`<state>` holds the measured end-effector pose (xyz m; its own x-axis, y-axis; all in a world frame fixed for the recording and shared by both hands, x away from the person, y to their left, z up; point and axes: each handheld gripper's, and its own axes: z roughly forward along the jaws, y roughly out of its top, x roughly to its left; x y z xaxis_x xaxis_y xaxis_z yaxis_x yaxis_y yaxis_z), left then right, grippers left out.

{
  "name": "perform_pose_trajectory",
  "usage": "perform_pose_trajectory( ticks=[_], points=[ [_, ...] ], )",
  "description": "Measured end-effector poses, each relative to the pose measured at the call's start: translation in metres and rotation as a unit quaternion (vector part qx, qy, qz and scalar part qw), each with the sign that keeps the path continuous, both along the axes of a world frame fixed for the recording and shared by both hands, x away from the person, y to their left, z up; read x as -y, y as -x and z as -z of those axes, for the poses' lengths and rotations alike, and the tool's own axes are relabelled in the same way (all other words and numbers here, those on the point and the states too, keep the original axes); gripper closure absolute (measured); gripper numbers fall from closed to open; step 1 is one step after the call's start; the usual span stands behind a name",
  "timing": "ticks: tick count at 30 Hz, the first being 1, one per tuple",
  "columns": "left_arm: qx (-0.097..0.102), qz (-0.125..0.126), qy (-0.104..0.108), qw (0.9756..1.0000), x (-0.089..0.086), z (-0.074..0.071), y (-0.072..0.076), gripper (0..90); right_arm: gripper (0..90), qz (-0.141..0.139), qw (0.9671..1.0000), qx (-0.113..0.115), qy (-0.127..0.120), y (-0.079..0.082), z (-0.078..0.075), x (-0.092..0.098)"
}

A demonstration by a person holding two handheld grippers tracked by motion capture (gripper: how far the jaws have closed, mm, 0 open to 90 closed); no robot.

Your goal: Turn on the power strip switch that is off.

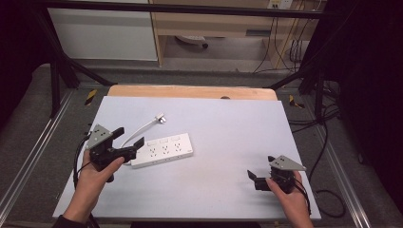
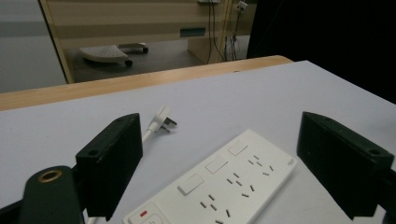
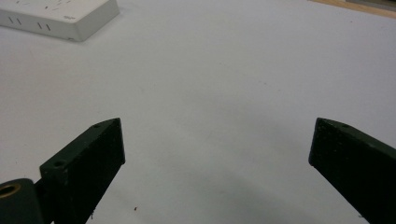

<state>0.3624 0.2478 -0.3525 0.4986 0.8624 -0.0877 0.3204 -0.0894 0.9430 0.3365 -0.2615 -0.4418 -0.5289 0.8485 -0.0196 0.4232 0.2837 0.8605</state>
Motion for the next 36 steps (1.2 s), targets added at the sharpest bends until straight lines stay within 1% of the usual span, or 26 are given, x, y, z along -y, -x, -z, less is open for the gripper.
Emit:
perform_pose_trajectory(
  ticks=[6,12,22,28,36],
  points=[
    [-0.004,0.001,-0.005,1.0000,0.004,0.000,-0.007,11.8,4.1,0.000,1.0000,0.000,0.000,0.000,0.000,0.000],
    [-0.012,0.008,-0.013,0.9998,0.012,0.001,-0.015,9.7,4.1,0.001,1.0000,0.000,-0.002,0.000,0.000,0.002],
    [-0.023,0.013,-0.025,0.9993,0.021,0.005,-0.024,7.2,3.9,-0.001,1.0000,-0.001,-0.004,0.000,0.000,0.002],
    [-0.029,0.015,-0.030,0.9990,0.024,0.007,-0.028,6.1,3.9,-0.001,1.0000,-0.001,-0.004,0.000,0.000,0.002],
    [-0.039,0.011,-0.037,0.9985,0.025,0.011,-0.034,6.1,3.8,-0.002,1.0000,-0.002,-0.003,-0.001,0.000,0.002]
  ],
)
